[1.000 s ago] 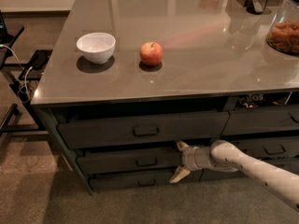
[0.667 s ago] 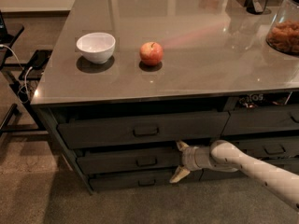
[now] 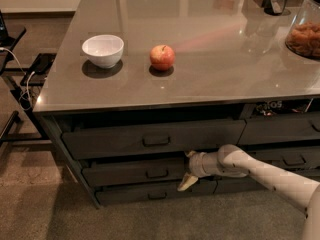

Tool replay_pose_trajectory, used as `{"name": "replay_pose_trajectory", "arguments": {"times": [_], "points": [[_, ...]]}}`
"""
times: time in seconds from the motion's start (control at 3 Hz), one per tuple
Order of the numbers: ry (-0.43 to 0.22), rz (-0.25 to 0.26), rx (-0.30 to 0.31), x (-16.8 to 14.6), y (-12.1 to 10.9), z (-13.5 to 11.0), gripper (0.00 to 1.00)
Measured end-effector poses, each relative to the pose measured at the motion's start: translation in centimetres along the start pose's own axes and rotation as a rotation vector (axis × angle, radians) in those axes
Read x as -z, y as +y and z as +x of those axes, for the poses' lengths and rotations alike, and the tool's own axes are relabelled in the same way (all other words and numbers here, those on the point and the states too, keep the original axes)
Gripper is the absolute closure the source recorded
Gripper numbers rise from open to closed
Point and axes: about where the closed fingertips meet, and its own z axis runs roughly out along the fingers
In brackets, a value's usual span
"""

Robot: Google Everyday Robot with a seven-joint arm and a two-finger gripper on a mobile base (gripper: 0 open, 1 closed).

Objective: Open middle drawer

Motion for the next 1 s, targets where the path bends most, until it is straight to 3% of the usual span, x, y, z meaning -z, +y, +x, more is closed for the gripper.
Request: {"name": "replay_pose_trajectory", "arguments": {"times": [0.33, 1.0], "points": [[0.000, 0.000, 0.000, 0.00, 0.00, 0.00, 0.00], [0.000, 0.000, 0.000, -0.01, 0.00, 0.00, 0.42]]}}
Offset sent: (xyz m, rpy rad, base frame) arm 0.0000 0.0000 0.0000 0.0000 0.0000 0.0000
